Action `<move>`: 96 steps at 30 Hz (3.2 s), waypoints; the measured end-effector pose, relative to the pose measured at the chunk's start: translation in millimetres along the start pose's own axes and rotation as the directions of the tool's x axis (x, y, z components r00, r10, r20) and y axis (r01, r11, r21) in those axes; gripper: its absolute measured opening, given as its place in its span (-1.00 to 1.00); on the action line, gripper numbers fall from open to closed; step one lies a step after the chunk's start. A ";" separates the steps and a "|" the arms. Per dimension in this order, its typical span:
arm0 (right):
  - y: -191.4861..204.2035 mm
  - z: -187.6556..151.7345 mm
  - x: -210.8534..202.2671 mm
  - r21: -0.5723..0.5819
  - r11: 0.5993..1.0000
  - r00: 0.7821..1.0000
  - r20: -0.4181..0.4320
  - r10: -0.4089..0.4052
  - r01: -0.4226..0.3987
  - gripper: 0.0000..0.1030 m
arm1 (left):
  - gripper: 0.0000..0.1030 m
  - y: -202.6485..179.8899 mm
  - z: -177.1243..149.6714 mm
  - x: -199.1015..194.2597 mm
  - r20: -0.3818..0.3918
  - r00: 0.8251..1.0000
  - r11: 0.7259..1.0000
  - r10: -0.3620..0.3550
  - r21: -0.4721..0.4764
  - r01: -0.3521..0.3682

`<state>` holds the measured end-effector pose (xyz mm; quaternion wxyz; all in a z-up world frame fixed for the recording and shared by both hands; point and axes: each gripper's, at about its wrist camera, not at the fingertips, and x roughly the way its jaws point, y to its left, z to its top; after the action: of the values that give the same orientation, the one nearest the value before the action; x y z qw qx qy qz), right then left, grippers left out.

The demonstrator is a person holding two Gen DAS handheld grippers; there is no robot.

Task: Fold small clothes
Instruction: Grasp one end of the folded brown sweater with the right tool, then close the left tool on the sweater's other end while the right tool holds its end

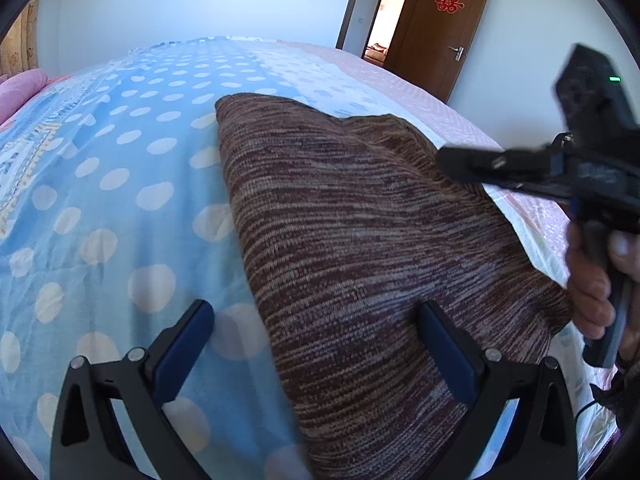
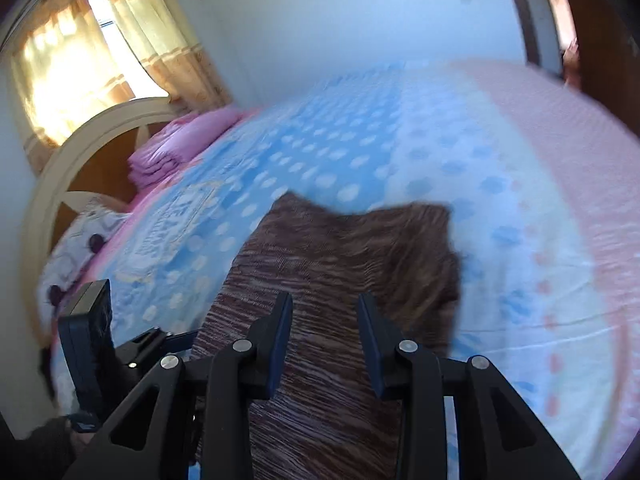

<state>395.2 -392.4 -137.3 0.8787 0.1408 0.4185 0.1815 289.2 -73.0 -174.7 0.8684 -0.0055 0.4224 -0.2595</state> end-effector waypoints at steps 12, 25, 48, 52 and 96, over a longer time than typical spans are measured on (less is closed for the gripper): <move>-41.1 -21.8 1.1 0.047 0.992 0.993 0.027 -0.117 0.116 -0.36 | 1.00 2.9 -1.6 -1.7 -0.009 1.000 1.000 -0.010 -0.007 0.010; 7.3 -55.6 -37.5 -0.100 0.995 0.999 -0.020 -0.034 0.031 -0.08 | 1.00 13.3 -5.0 -8.9 0.020 0.997 0.995 -0.079 -0.066 0.080; -88.5 -11.6 -6.3 0.172 0.985 0.998 0.058 0.002 -0.012 0.29 | 0.93 -5.2 -7.6 -1.1 -0.027 1.000 0.999 -0.012 0.043 0.013; -97.9 1.5 4.6 0.198 0.979 0.996 0.080 0.024 -0.040 0.29 | 0.93 -5.7 -7.7 -0.7 -0.029 1.000 0.999 -0.012 0.047 0.013; -73.2 -21.7 -19.4 0.239 0.951 0.969 0.193 0.153 -0.198 -0.62 | -0.55 -17.3 -24.3 -68.4 -0.029 0.997 0.996 -0.077 0.036 0.078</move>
<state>381.5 -464.3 -166.5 0.8661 0.3052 0.3469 0.1906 228.8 -51.7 -136.4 0.8518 -0.0022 0.4291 -0.3007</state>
